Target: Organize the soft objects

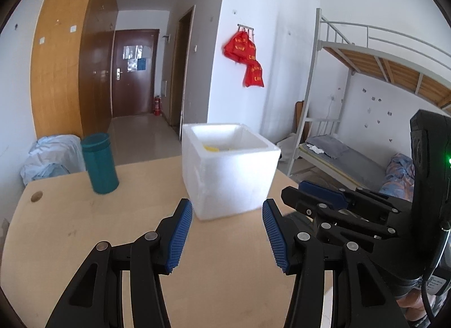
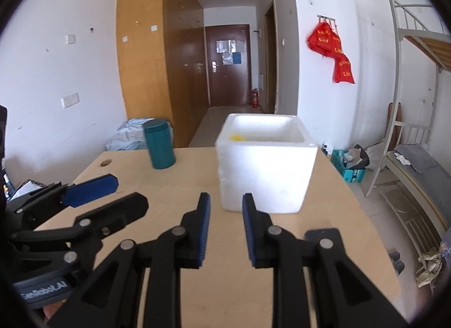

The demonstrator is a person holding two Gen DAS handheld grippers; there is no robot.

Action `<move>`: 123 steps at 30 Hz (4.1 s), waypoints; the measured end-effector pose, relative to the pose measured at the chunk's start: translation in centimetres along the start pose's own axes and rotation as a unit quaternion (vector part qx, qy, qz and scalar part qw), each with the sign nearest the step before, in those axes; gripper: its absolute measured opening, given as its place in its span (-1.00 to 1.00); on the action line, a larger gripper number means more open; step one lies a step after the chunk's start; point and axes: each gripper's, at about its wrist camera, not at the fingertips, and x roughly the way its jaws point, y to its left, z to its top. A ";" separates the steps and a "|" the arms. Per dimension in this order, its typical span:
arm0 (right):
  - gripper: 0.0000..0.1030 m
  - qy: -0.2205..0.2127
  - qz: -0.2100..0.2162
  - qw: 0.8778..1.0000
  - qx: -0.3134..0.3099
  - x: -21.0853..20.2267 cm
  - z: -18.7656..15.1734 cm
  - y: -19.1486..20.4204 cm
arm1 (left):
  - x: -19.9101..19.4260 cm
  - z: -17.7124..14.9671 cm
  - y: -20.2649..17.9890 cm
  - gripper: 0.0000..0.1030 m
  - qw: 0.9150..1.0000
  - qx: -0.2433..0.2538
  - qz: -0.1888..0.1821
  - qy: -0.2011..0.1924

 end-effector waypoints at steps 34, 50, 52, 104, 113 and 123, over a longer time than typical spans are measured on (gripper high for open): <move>-0.26 -0.007 0.117 0.991 -0.064 -2.6 -3.9 12.6 | -14.6 -9.3 6.0 0.20 0.985 -0.079 0.148 -0.043; 0.28 -0.017 0.121 0.992 -0.035 -2.8 -6.1 13.4 | -17.3 -12.2 8.8 0.56 0.976 -0.099 0.185 -0.060; 0.29 -0.020 0.120 0.992 -0.035 -2.7 -6.6 13.2 | -17.2 -12.7 8.7 0.63 0.976 -0.091 0.187 -0.062; 1.00 -0.171 0.085 0.981 -0.024 -9.6 -11.2 10.6 | -22.8 -17.2 1.9 1.00 0.950 -0.023 0.244 -0.196; 1.00 -0.161 0.074 0.984 -0.019 -9.4 -11.3 10.4 | -22.5 -17.4 1.8 1.00 0.947 -0.033 0.254 -0.197; 1.00 -0.160 0.070 0.985 -0.018 -9.5 -11.4 10.2 | -22.1 -17.5 1.2 1.00 0.945 -0.022 0.260 -0.194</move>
